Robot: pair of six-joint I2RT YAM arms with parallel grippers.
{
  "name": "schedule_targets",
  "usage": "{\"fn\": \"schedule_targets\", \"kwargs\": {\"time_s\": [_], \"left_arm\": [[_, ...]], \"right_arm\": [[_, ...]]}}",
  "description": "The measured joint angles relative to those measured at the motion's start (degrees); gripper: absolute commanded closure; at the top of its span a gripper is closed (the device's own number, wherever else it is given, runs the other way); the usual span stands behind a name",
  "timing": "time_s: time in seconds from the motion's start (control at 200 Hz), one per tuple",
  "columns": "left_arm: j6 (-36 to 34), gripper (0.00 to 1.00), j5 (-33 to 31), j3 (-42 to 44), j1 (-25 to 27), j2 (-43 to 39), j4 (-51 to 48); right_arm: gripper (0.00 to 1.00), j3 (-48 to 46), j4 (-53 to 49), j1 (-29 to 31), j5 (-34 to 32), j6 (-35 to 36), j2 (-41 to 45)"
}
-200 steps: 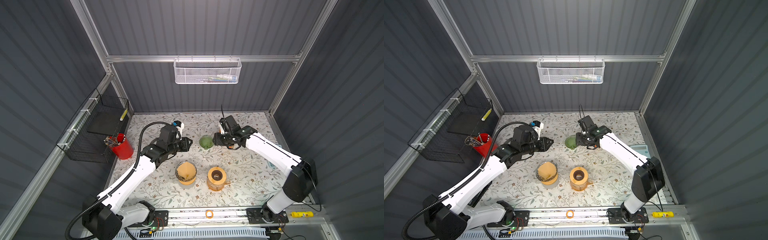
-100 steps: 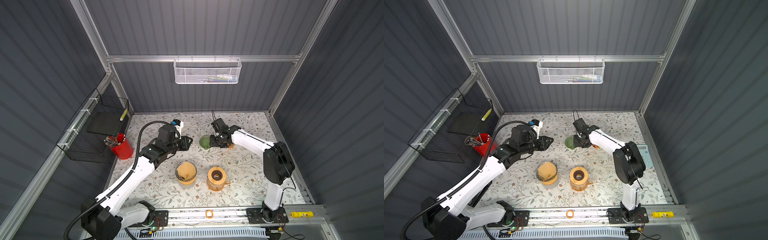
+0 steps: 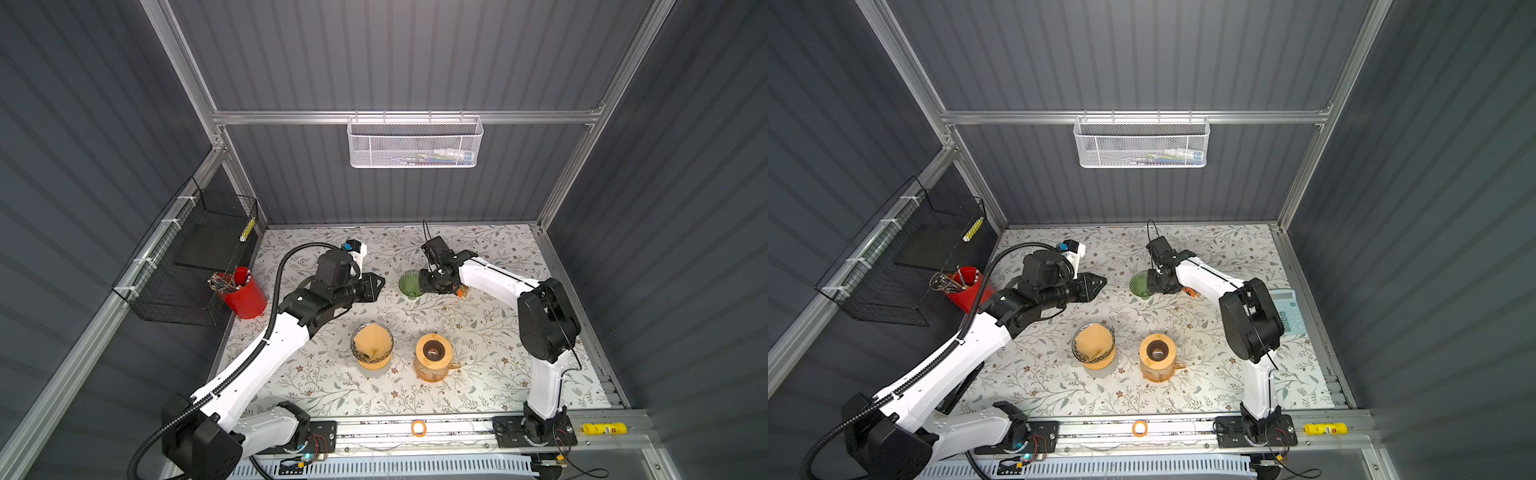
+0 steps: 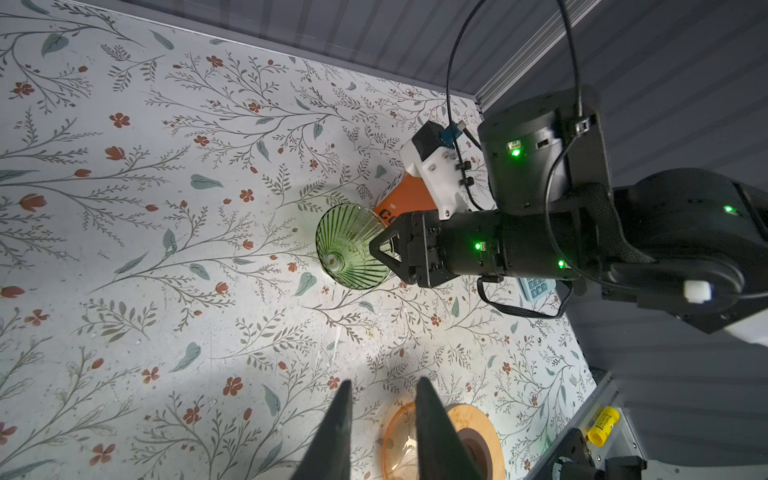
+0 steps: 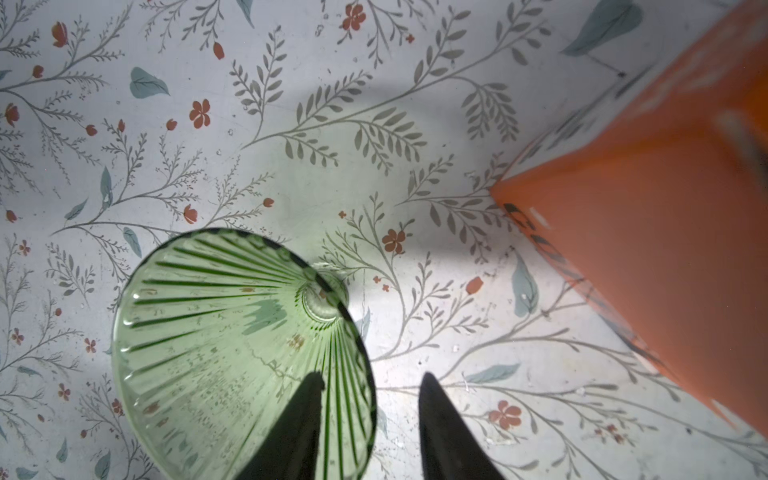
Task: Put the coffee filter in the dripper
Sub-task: 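Grasp the green ribbed dripper by its rim with the right gripper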
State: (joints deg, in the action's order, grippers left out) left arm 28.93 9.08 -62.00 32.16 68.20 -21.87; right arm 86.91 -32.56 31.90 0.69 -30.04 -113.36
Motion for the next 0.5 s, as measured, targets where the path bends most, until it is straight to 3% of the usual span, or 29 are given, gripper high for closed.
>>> {"fn": "schedule_targets", "kwargs": {"time_s": [0.5], "left_arm": [[-0.04,0.72,-0.5,0.0,0.0,-0.96,-0.66]], "right_arm": [[0.75,2.51,0.61,-0.04,1.07,-0.11,-3.48]]}}
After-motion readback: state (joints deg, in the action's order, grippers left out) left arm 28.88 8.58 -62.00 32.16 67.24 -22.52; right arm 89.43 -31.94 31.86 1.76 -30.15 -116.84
